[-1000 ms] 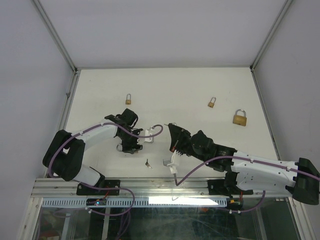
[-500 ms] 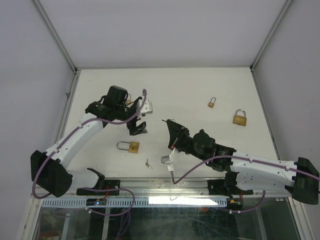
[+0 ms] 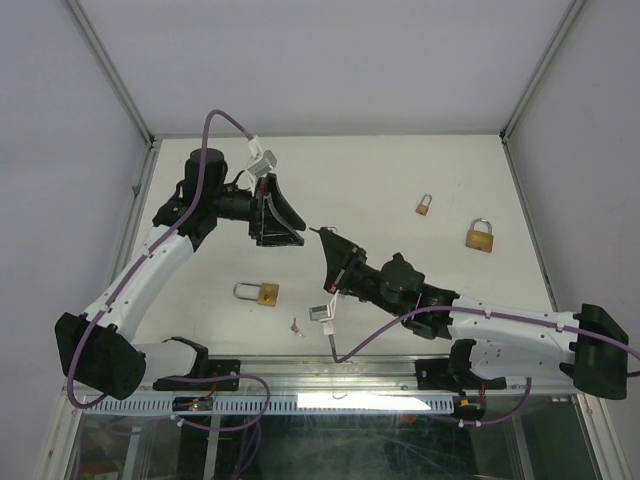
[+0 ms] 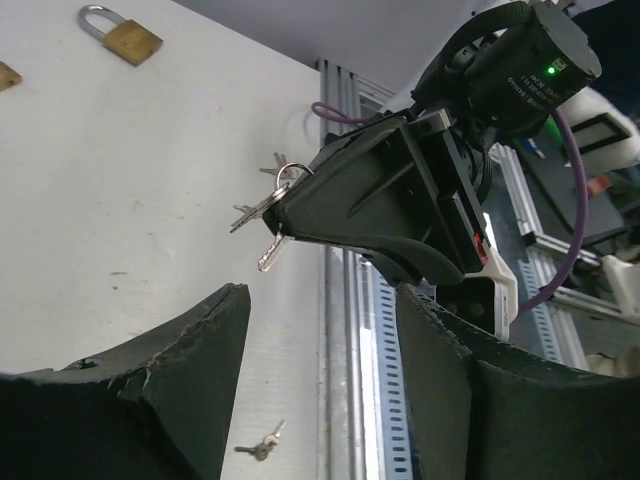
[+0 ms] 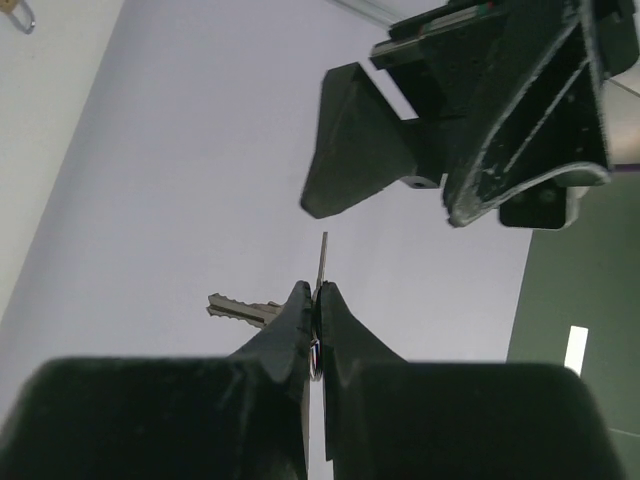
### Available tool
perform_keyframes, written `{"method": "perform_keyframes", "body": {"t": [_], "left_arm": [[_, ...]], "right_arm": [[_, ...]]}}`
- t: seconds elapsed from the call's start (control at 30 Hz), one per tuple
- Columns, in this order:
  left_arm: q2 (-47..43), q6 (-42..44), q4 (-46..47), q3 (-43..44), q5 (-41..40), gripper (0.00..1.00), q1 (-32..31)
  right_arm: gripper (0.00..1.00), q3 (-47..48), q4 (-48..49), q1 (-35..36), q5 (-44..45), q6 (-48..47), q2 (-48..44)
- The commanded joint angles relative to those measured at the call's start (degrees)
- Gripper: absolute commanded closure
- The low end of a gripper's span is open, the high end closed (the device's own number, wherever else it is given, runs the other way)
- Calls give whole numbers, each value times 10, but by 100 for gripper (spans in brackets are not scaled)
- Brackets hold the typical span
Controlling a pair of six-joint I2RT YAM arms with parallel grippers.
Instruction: Unlock with the key
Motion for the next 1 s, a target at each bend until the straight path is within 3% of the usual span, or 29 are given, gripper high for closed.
{"method": "perform_keyframes", "body": {"t": [0.0,0.2,0.53,0.6,0.8,0.97], "left_arm": [[9,-125,102,-12,41,40,-14],[19,-139,132,-11,21,45,-39],[27,-170,148,-18,19,87,-51],[26,-171,149,-21,20,100,-50],[15,-165,148,-24,6,100,-50],[-11,-145,148,-32,-57,100,-51]], "right_arm": [[100,38,66,11,-8,-24,7],[100,43,60,16,-10,-28,14],[100,38,57,18,-8,-25,9],[100,36,58,18,-7,-24,9],[100,33,53,18,-7,-21,8],[100,31,28,18,-9,-19,9]]}}
